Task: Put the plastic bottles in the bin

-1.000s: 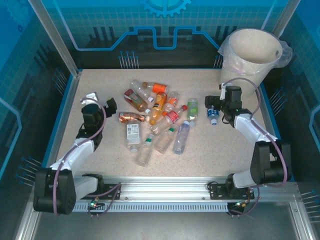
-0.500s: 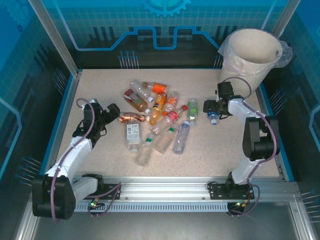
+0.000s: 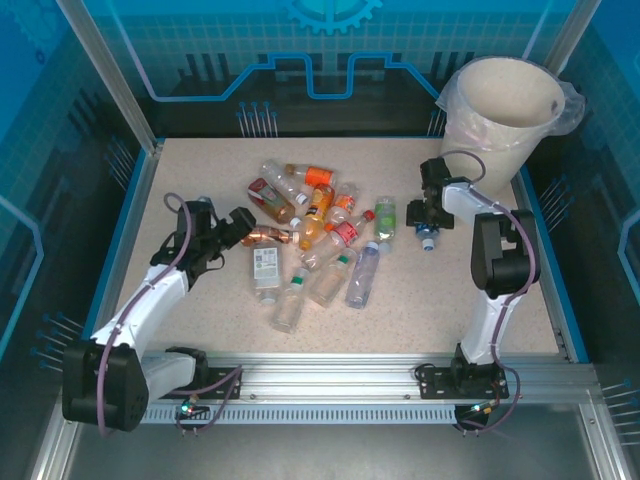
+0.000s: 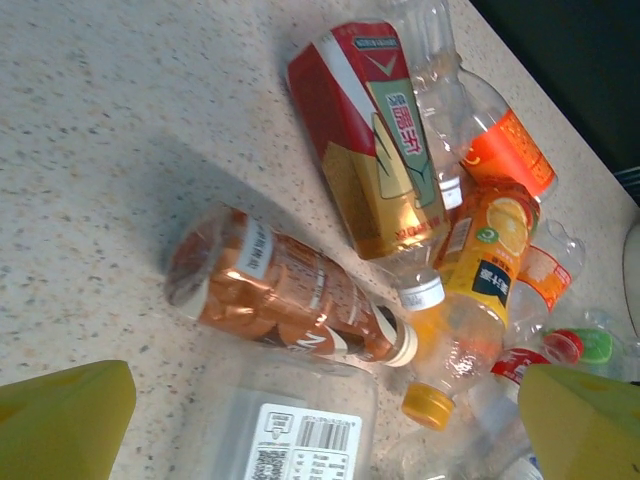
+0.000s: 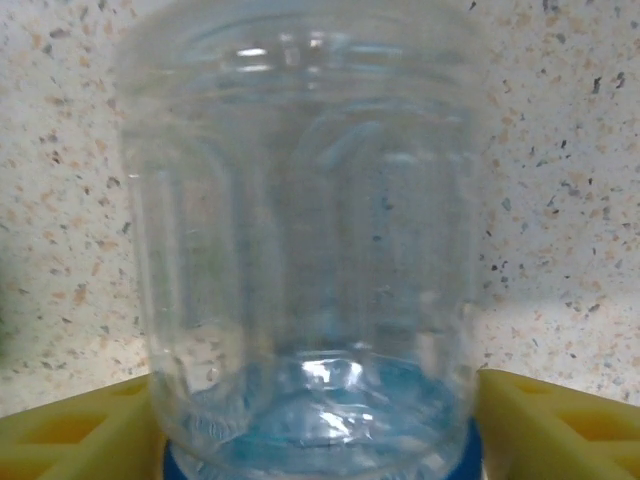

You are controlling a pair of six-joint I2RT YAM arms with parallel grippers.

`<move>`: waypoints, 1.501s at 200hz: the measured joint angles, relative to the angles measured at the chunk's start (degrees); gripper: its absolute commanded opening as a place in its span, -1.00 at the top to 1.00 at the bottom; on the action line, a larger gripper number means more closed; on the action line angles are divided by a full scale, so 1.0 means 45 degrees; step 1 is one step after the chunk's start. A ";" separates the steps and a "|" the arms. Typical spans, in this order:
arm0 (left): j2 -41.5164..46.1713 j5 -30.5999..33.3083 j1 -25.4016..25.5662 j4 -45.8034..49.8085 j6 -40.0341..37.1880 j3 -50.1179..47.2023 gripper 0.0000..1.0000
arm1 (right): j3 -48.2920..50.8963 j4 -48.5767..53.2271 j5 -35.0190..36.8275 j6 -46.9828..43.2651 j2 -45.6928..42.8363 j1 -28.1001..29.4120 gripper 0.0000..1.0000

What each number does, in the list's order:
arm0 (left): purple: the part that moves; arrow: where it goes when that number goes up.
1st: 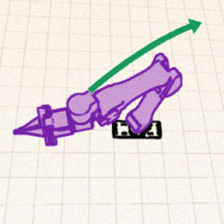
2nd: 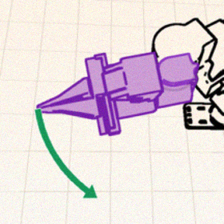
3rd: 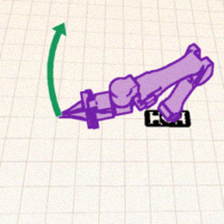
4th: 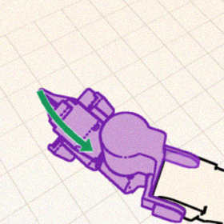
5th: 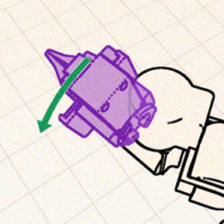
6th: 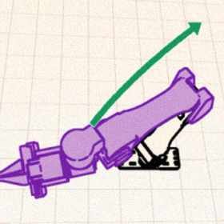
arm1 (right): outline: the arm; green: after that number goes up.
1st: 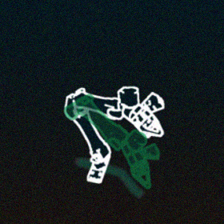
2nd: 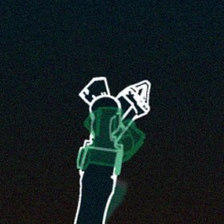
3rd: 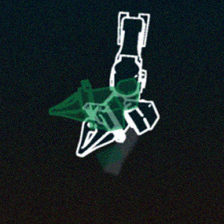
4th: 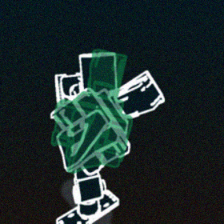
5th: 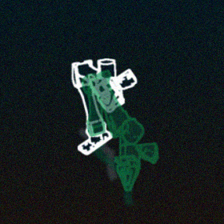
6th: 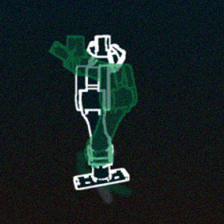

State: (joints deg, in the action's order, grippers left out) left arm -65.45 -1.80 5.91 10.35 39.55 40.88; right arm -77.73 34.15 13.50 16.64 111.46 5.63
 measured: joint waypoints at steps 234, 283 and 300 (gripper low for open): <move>-0.0971 -0.0675 0.1569 -0.0340 0.0238 0.1724 -0.98 | -0.5304 -0.1583 -0.4532 -0.0175 -0.4716 -0.1627 0.13; -0.0967 -0.0651 0.1574 -0.0112 0.0238 0.1724 -0.98 | -0.8908 -0.1258 -0.4036 0.0369 -0.1491 -0.2948 0.13; -0.0967 -0.0573 0.1574 -0.0039 0.0238 0.1724 -0.98 | -1.0044 -0.1015 -0.3764 0.0680 -0.0379 -0.3167 0.14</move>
State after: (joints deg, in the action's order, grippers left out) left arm -69.80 -4.38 12.99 10.17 40.62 48.64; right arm -122.93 29.58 -3.44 19.70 109.75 -8.62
